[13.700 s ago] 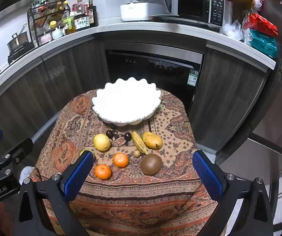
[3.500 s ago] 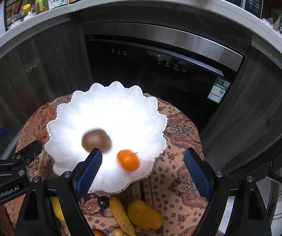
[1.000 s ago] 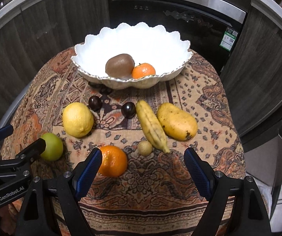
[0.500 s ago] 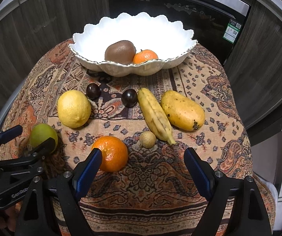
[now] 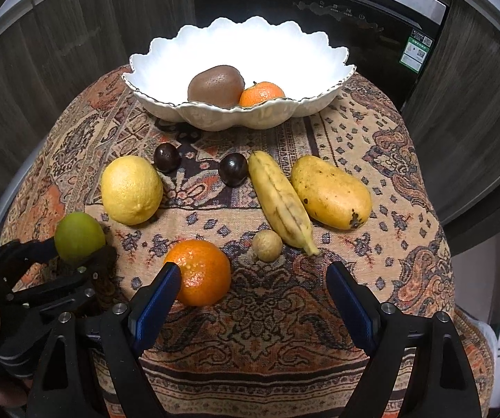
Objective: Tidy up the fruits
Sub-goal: 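Grasp the green apple with the left tool while the right tool grasps a tangerine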
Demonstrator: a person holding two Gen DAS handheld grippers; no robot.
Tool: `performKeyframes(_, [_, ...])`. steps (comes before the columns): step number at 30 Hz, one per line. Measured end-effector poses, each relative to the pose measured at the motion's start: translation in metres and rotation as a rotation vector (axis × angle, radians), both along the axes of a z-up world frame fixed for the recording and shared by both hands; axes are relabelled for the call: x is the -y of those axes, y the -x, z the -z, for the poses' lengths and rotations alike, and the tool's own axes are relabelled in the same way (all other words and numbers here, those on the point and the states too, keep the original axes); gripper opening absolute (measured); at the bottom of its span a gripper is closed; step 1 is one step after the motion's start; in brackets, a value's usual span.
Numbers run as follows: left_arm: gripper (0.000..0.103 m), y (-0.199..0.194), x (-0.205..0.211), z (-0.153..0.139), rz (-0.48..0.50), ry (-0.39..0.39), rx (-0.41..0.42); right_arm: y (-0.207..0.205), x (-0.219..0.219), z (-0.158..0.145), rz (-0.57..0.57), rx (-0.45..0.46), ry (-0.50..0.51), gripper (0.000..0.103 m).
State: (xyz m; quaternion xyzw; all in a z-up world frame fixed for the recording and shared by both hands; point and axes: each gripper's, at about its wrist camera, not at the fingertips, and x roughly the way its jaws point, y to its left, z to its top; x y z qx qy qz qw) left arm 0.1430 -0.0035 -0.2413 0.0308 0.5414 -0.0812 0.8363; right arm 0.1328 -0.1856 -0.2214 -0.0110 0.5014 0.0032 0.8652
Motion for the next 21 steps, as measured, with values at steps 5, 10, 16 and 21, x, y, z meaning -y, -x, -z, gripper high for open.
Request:
performKeyframes(5, [0.046, 0.005, -0.007, -0.004, -0.019, -0.006, -0.002, 0.001, -0.003, -0.001, -0.012, 0.005, 0.005, 0.086])
performKeyframes(10, [0.046, 0.012, -0.022, -0.010, -0.049, -0.013, 0.017, -0.001, -0.013, -0.003, -0.033, 0.010, 0.002, 0.086])
performKeyframes(16, [0.046, 0.013, -0.037, -0.009, -0.078, -0.015, 0.024, -0.008, -0.025, 0.005, -0.049, -0.006, 0.004, 0.083])
performKeyframes(21, [0.046, 0.013, -0.043, -0.007, -0.091, -0.008, 0.015, -0.015, -0.031, 0.020, -0.062, -0.048, -0.002, 0.067])
